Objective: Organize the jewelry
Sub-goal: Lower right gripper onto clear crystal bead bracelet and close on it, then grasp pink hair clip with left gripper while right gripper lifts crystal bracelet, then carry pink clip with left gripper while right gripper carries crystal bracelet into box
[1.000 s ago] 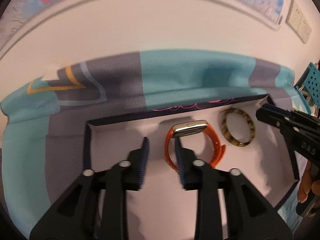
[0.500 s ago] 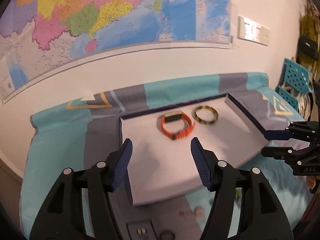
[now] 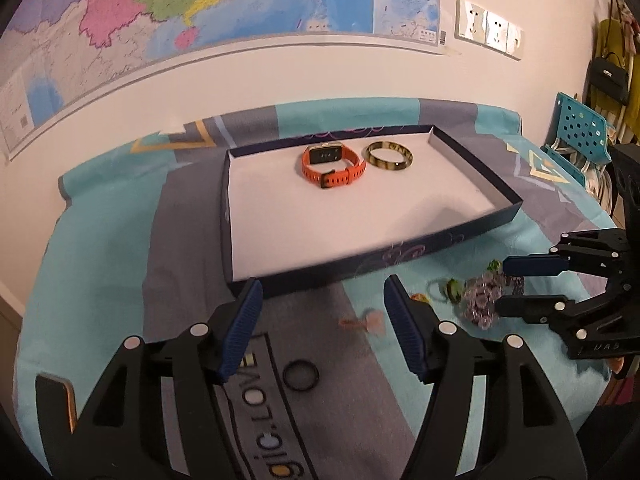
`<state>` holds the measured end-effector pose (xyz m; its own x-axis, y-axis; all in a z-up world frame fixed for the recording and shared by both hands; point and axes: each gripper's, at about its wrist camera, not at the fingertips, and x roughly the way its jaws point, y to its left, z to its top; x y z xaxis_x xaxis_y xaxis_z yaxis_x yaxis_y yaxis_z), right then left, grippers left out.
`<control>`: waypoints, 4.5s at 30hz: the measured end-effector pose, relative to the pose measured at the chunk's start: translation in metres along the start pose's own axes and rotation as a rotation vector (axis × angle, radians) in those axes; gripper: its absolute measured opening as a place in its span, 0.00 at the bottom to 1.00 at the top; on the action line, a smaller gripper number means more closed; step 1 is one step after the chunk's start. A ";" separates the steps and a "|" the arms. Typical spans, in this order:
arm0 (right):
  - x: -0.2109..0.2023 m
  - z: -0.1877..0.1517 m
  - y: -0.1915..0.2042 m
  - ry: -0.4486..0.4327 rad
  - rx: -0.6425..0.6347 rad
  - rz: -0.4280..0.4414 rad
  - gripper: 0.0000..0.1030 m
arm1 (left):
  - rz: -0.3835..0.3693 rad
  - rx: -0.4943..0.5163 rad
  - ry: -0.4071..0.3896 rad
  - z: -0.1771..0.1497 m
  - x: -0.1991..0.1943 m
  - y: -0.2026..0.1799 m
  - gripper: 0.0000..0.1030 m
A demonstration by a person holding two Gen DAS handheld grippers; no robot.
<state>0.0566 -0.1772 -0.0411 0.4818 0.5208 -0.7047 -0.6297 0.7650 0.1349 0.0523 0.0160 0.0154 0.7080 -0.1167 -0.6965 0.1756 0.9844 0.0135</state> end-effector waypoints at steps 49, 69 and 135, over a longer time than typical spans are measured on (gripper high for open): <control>-0.057 -0.004 -0.060 -0.153 0.236 -0.060 0.08 | -0.075 -0.008 0.030 -0.034 -0.004 -0.010 0.63; -0.042 -0.018 -0.071 -0.111 0.277 -0.062 0.08 | -0.074 -0.019 0.069 -0.028 0.015 -0.007 0.53; -0.069 0.061 -0.043 -0.256 0.114 0.004 0.08 | -0.155 0.058 -0.020 0.029 0.009 -0.023 0.14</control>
<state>0.0879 -0.2228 0.0443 0.6273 0.5914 -0.5068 -0.5663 0.7930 0.2246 0.0745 -0.0118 0.0296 0.6824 -0.2702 -0.6793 0.3230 0.9450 -0.0513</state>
